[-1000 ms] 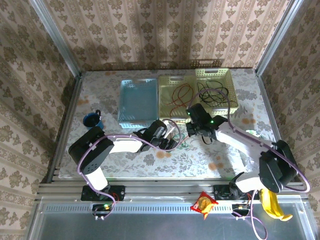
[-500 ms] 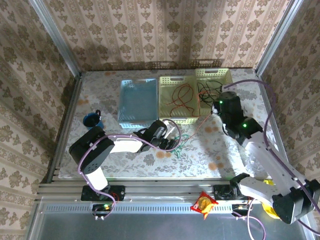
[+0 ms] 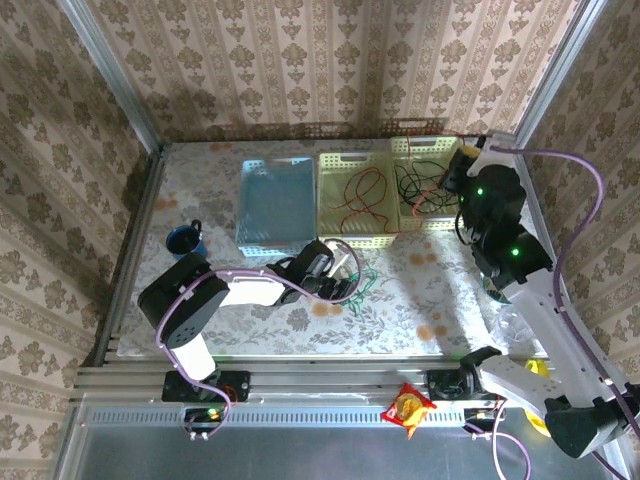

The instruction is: Untangle the cables

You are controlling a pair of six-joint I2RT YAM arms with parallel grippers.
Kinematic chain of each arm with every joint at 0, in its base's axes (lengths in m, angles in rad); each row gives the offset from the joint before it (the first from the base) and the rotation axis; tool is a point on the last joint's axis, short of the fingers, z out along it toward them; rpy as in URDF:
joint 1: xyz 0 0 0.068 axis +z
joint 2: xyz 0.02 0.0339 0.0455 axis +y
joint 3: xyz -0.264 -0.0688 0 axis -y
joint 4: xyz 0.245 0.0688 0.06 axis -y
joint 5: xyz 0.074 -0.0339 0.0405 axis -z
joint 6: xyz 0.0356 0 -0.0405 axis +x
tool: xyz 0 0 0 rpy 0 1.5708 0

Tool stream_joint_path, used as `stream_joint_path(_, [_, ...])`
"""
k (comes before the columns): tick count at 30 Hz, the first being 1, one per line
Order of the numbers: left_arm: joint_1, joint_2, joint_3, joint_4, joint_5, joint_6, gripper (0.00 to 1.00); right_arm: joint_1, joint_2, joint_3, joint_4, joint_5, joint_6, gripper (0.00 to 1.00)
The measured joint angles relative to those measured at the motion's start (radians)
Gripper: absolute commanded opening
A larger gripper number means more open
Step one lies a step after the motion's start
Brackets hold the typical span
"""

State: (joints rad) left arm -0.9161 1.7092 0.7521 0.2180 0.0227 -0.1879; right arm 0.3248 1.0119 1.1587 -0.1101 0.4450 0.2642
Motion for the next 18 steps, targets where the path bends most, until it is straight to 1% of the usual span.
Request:
stream_joint_path(6, [-0.005,0.000,-0.009,0.014,-0.002,-0.003,0.86,-0.006,0.120,0.158,0.111,-0.038,-0.011,0.01])
stream_joint_path(9, [-0.006,-0.001,-0.014,0.021,-0.004,-0.007,0.86,-0.009,0.190,0.210,0.141,-0.053,-0.023,0.01])
stream_joint_path(13, [-0.006,-0.002,-0.019,0.029,-0.005,-0.011,0.86,-0.013,0.301,0.234,0.156,-0.077,-0.026,0.02])
stream_joint_path(18, [-0.007,-0.003,-0.020,0.029,-0.008,-0.014,0.87,-0.014,0.482,0.228,0.106,-0.128,0.023,0.03])
